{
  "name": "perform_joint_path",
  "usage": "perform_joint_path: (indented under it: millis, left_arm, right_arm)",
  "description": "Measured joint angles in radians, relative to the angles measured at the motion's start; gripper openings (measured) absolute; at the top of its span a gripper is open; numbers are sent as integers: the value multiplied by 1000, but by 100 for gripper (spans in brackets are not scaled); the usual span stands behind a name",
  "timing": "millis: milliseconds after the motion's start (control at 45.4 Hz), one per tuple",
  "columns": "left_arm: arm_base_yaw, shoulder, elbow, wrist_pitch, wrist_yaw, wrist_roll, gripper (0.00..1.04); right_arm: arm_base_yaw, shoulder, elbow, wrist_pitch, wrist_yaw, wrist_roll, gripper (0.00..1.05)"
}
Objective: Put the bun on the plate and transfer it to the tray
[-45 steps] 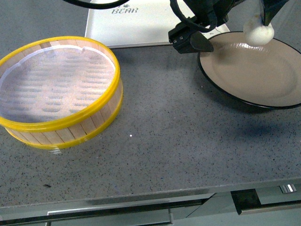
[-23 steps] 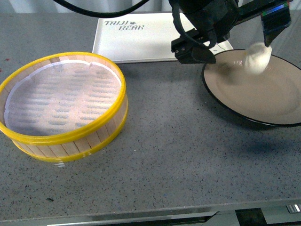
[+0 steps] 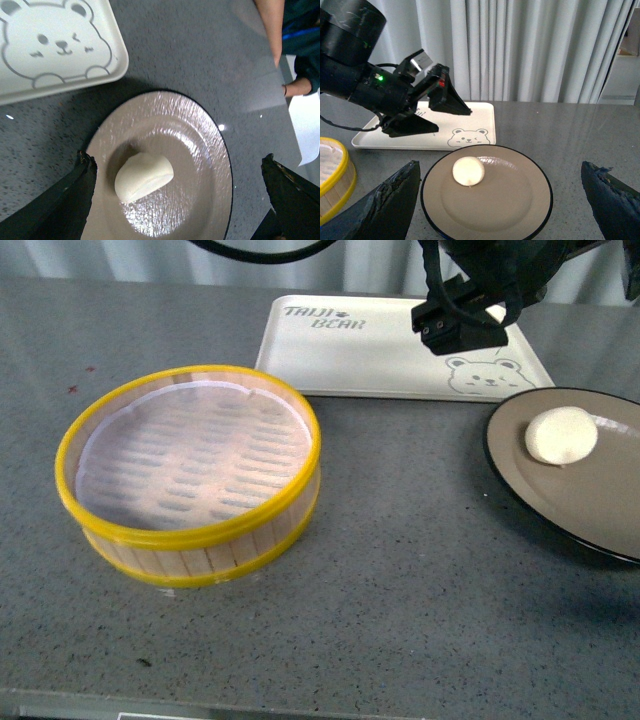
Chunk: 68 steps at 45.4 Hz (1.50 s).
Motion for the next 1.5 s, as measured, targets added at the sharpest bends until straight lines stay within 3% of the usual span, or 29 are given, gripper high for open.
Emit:
perform_joint_path:
  millis: [418,440,506,573,705,969,1233,1497]
  left_arm:
    - [299,-253,-442,263,-109,-91,98]
    - [310,-275,-486,303,-147,-77,97]
    - [326,-355,-699,698,-468,126,82]
    - [352,-442,-890,959,-572,333,68]
    - [399,-578,-1114,1120,-551,481,46]
    - [465,-764,-1412,1188,-480,540,4]
    - [530,-951,-1649,1252,-422,553,4]
    - [563,-1128,-1764,1182,-390,554,4]
  right_arm:
    - [0,0,0,0,0,0,96]
    - [0,0,0,0,0,0,96]
    - [0,0,0,0,-2,0,96]
    - [0,0,0,0,0,0,96]
    - [0,0,0,0,0,0,96]
    - [0,0,0,0,0,0,96]
    - [0,0,0,0,0,0,96]
    - [0,0,0,0,0,0,96]
